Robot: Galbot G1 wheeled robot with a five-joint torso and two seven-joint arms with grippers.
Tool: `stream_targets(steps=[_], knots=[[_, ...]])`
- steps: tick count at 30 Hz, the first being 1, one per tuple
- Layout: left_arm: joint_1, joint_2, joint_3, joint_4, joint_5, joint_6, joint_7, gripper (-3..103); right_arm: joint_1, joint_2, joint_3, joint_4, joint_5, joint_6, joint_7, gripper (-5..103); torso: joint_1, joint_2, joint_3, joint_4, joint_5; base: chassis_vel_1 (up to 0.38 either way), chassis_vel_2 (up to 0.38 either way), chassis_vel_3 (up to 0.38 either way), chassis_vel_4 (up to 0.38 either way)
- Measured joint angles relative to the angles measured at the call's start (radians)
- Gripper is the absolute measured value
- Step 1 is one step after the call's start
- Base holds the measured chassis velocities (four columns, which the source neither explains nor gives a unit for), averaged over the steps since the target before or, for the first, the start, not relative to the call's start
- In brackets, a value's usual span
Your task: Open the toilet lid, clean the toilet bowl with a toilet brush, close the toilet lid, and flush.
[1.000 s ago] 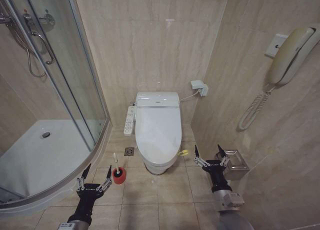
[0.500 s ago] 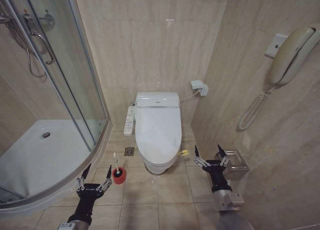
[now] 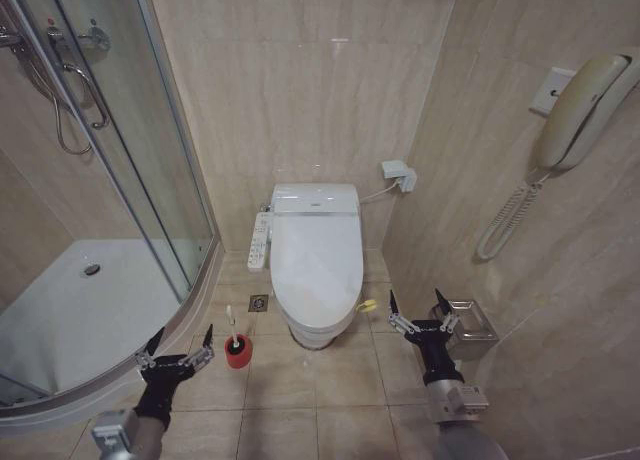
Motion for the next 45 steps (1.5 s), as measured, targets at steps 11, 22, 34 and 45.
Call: stream_targets(steps=[11,22,34,45], knots=[[-0.06,0.014,-0.063,0.088,-0.02,-0.035,0.072,100,0.0,0.0,0.0,0.0,0.0,0.0,0.0,100,0.0,0.0,0.0,0.0,-0.0001,0.0,0.0,0.0,0.0],[-0.07,0.0,-0.056,0.118,0.042,-0.073,0.074,100,0.0,0.0,0.0,0.0,0.0,0.0,0.0,100,0.0,0.0,0.0,-0.0001,-0.0001,0.0,0.0,0.0,0.0],[-0.08,-0.006,-0.049,0.138,0.055,-0.08,0.07,100,0.0,0.0,0.0,0.0,0.0,0.0,0.0,100,0.0,0.0,0.0,-0.0001,0.0,0.029,0.035,-0.033,-0.037],[-0.085,-0.008,-0.046,0.156,0.043,-0.105,0.07,100,0.0,0.0,0.0,0.0,0.0,0.0,0.0,100,0.0,0.0,0.0,-0.0001,0.0,0.022,0.024,-0.014,-0.02]])
